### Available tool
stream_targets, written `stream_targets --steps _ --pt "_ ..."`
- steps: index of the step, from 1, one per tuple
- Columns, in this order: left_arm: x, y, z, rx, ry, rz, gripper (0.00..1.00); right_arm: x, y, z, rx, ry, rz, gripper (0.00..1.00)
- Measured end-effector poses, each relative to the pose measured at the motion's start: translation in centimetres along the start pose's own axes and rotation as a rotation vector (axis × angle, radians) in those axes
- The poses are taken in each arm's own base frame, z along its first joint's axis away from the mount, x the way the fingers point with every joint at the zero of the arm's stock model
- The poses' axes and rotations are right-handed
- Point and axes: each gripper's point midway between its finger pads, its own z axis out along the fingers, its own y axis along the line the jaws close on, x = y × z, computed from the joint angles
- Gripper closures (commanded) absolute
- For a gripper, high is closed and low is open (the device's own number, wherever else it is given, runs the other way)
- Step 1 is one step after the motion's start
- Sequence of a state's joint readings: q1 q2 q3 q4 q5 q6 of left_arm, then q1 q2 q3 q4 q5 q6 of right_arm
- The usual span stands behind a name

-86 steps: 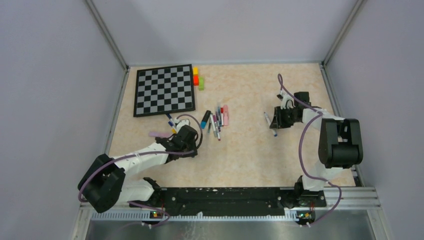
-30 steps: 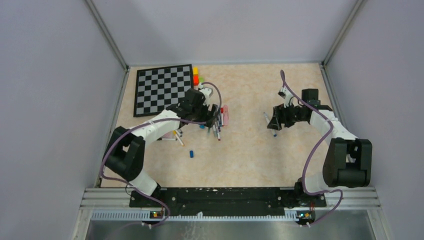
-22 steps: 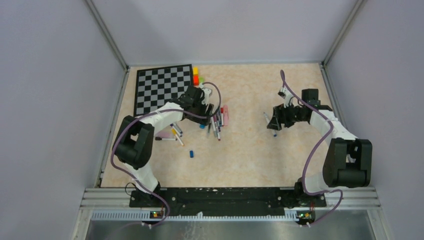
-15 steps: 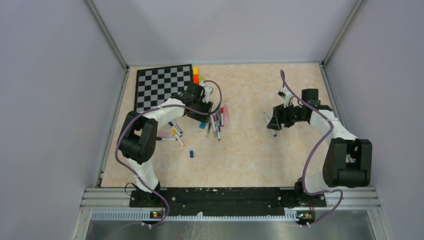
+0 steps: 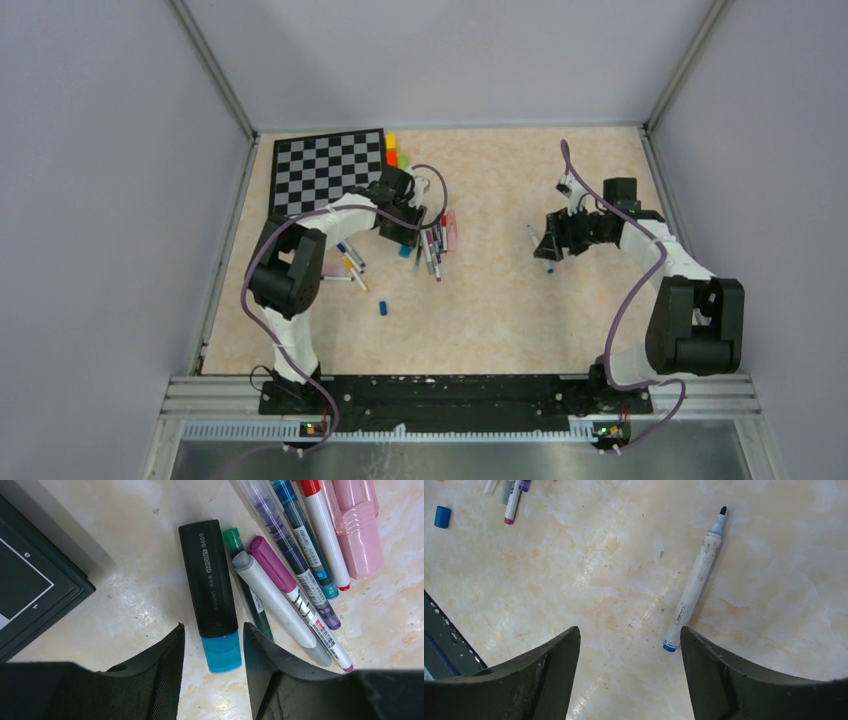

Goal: Open the pen caps
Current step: Pick up the pen from the center of the board.

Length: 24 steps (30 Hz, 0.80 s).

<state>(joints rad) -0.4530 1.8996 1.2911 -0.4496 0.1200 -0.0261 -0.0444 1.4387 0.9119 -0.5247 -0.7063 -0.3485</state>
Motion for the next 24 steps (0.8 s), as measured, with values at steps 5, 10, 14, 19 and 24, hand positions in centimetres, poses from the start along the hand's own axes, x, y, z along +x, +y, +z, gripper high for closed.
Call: stream_targets --steps 5,10,14,19,24 --pt "0.4 0.2 0.7 -0.006 0.026 0.000 0.53 0.0 0.0 0.0 -0.003 -0.001 0.000 0.28" --pt "0.2 0.4 0.9 -0.018 0.036 -0.001 0.59 0.0 0.1 0.0 -0.004 -0.001 0.000 0.29" --pt "0.2 0.8 1.0 -0.037 0.041 -0.003 0.67 0.0 0.1 0.0 -0.006 -0.002 0.000 0.29" --pt "0.2 1.0 1.0 -0.057 0.043 -0.012 0.81 0.0 0.1 0.0 -0.006 -0.002 -0.003 0.29" --pt "0.1 1.8 0.8 -0.105 0.038 -0.025 0.88 0.1 0.2 0.0 -0.012 0.002 -0.017 0.30"
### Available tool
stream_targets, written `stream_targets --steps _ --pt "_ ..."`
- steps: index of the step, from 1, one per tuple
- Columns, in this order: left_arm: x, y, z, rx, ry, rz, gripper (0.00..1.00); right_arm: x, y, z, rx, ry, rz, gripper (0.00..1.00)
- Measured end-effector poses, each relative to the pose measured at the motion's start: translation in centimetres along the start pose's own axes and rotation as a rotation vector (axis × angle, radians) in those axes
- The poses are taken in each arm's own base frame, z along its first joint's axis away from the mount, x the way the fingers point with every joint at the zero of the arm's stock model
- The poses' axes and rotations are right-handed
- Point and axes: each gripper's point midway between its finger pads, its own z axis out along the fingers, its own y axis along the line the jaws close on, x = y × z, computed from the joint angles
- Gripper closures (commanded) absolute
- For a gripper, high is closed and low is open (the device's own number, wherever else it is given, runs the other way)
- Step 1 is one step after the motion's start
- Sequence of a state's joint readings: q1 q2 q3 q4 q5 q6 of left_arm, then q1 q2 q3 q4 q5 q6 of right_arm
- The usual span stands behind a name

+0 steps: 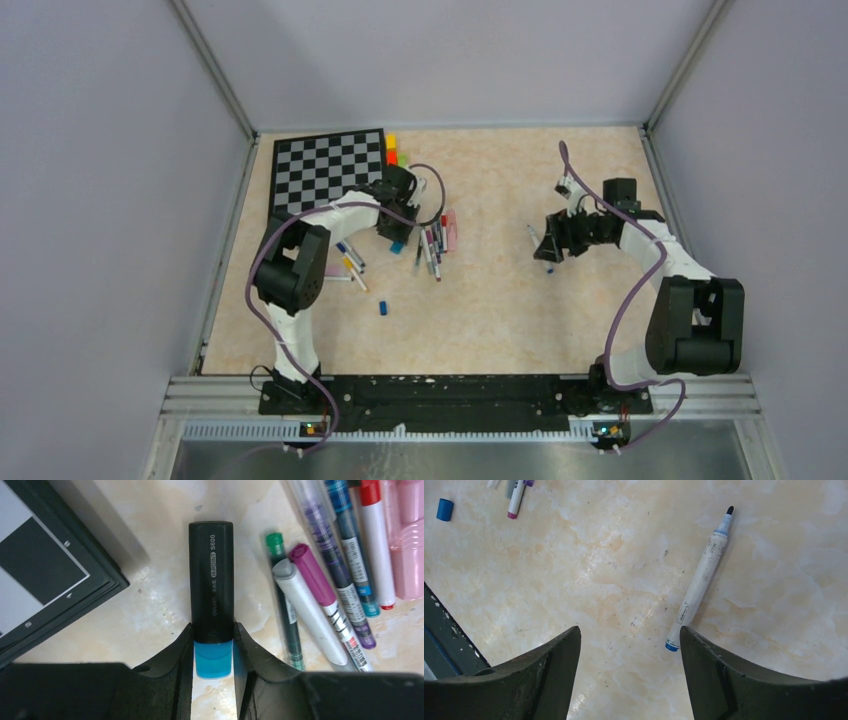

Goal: Open the pen caps
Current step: Pick up the pen from the center of the board.

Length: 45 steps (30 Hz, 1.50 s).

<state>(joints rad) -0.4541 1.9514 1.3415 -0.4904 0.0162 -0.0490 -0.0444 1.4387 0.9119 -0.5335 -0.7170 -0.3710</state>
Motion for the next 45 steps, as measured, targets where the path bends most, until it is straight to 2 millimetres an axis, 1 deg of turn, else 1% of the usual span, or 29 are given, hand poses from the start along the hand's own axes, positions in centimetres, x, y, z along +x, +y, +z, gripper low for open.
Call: stream_targets --steps 3,6,8,10,13,16,17,20,22,23,25,27,30,32,36,39,45 --pt "0.5 0.6 -0.4 -0.032 0.002 -0.007 0.90 0.1 0.3 0.0 -0.017 0.002 -0.010 0.30" --pt "0.9 0.8 -1.5 -0.045 -0.010 -0.013 0.90 0.1 0.7 0.0 -0.042 -0.003 -0.026 0.30" --pt "0.6 0.8 -2.8 -0.047 -0.038 -0.021 0.91 0.0 1.2 -0.2 -0.063 -0.011 -0.041 0.30" --pt "0.3 0.6 -4.5 -0.039 -0.078 -0.034 0.91 -0.4 1.9 -0.5 -0.088 -0.030 -0.070 0.30" --pt "-0.4 -0.4 -7.0 0.019 -0.142 -0.054 0.92 -1.4 3.1 -1.4 -0.124 -0.083 -0.147 0.30" --pt "-0.3 -2.8 -9.9 0.154 -0.208 -0.081 0.93 -2.0 5.3 -2.6 -0.177 -0.163 -0.278 0.29" --pt "-0.1 -4.1 -10.8 0.227 -0.234 -0.094 0.93 -1.9 6.1 -3.1 -0.199 -0.193 -0.332 0.29" --pt "1.4 -8.0 -12.9 0.449 -0.270 -0.139 0.93 -0.4 8.9 -4.1 -0.270 -0.273 -0.539 0.23" --pt "3.0 -10.6 -13.7 0.584 -0.253 -0.172 0.93 1.0 10.5 -4.5 -0.312 -0.321 -0.680 0.22" --pt "3.9 -12.0 -13.8 0.642 -0.230 -0.183 0.93 1.8 11.2 -4.5 -0.330 -0.341 -0.735 0.23" --pt "5.4 -14.7 -14.1 0.735 -0.178 -0.188 0.94 2.8 11.9 -4.6 -0.350 -0.368 -0.811 0.24" --pt "6.5 -17.2 -14.6 0.810 -0.132 -0.172 0.94 3.2 12.2 -4.6 -0.361 -0.388 -0.892 0.24" --pt "7.3 -20.6 -15.1 0.903 -0.078 -0.130 0.94 3.3 12.3 -4.5 -0.358 -0.402 -0.975 0.25" --pt "7.7 -22.0 -14.8 0.935 -0.036 -0.122 0.94 3.5 12.4 -4.5 -0.358 -0.410 -1.047 0.26" --pt "7.8 -24.0 -13.4 0.966 0.048 -0.118 0.94 4.0 12.6 -4.2 -0.367 -0.406 -1.149 0.27" --pt "7.8 -25.2 -12.6 0.980 0.089 -0.106 0.94 4.6 13.4 -3.7 -0.402 -0.391 -1.228 0.27" --pt "7.9 -28.0 -12.3 1.018 0.144 -0.056 0.94 6.0 14.6 -2.5 -0.469 -0.345 -1.315 0.31"
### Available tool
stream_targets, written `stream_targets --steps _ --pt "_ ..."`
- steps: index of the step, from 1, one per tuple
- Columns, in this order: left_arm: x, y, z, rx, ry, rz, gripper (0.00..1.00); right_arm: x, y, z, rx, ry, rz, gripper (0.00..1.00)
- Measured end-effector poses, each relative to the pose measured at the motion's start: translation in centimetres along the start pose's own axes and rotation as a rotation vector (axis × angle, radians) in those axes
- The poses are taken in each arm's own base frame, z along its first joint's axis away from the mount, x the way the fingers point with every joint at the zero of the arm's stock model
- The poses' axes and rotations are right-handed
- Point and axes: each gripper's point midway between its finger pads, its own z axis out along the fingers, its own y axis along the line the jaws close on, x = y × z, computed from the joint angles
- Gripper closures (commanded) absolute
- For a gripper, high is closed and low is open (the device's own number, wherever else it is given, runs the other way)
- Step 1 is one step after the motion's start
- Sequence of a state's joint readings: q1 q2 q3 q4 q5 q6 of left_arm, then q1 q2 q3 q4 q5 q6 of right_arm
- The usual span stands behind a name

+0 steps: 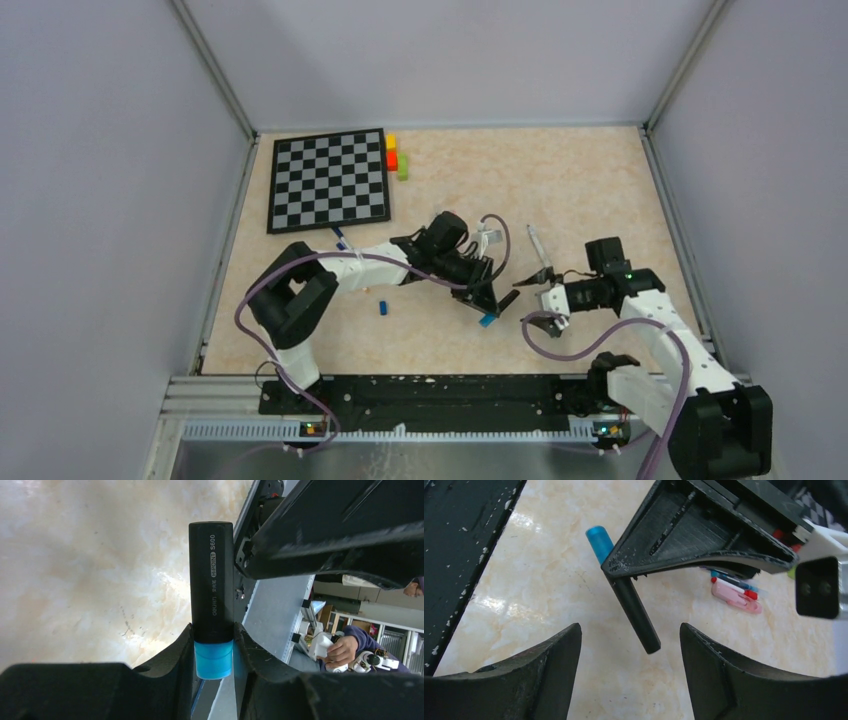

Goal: Open the pen caps
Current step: Pick up the pen from the center of the board.

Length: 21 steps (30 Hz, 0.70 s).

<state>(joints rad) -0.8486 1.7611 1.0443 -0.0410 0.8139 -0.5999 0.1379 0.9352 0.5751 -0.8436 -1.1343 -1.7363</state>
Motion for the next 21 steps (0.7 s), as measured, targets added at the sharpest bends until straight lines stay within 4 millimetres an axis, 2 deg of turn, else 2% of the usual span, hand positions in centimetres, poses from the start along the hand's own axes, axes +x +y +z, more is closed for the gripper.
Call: stream_targets --steps 5,14,16,17,19,21 --pt "0.3 -0.7 1.2 0.011 0.044 0.006 0.94 0.6 1.2 1.2 -0.068 0.027 -0.036 0.39" --pt "0.6 -1.4 2.1 0.031 0.083 0.024 0.93 1.6 2.2 2.7 -0.162 0.082 -0.085 0.54" --pt "0.7 -1.4 2.2 0.032 0.091 0.024 0.93 1.8 2.2 2.8 -0.170 0.093 -0.095 0.64" --pt "0.8 -1.3 2.3 0.031 0.095 0.020 0.93 1.9 2.2 2.9 -0.173 0.097 -0.098 0.74" --pt "1.0 -1.3 2.3 0.031 0.102 0.016 0.92 2.0 2.2 2.9 -0.176 0.109 -0.106 0.99" --pt "0.9 -1.3 2.2 0.031 0.101 0.016 0.89 2.3 2.7 2.8 -0.188 0.122 -0.093 1.00"
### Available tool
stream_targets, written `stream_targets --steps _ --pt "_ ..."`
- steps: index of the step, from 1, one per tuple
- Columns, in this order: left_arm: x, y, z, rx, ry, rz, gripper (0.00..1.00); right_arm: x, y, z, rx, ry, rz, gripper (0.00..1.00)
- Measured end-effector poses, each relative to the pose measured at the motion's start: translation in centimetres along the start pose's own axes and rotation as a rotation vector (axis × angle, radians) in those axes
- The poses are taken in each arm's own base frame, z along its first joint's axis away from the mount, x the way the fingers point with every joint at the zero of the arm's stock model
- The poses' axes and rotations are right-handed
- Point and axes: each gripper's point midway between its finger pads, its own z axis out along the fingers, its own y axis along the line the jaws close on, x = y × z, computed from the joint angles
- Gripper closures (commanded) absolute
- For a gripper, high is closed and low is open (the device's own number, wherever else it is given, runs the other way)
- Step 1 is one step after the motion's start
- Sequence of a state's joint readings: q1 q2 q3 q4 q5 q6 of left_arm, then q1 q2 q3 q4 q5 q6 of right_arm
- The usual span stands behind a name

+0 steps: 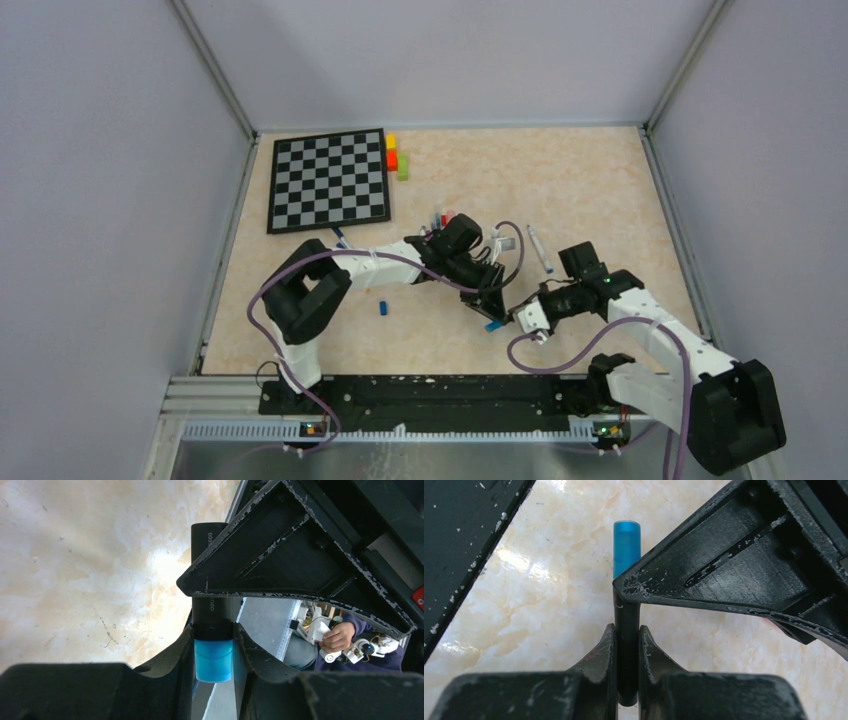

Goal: Open the pen caps
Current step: Pick up the pen from the center of the board.

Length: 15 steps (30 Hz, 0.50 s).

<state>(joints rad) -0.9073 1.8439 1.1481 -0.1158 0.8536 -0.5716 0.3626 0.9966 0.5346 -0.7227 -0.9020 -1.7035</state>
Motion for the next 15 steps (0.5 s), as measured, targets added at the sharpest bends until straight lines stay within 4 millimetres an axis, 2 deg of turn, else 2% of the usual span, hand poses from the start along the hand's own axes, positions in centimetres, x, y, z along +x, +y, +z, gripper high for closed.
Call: stream_targets --steps 3,10,15 --pt "0.0 0.1 0.0 -0.004 0.002 -0.004 0.78 0.1 0.0 0.1 0.001 0.002 0.001 1.00" --pt "-0.2 0.0 -0.3 -0.013 -0.021 0.002 0.34 0.0 -0.1 -0.2 0.014 -0.004 0.006 1.00" --pt "-0.7 -1.6 -3.4 -0.046 -0.163 0.061 0.18 -0.4 -0.1 -0.7 0.041 -0.035 0.054 1.00"
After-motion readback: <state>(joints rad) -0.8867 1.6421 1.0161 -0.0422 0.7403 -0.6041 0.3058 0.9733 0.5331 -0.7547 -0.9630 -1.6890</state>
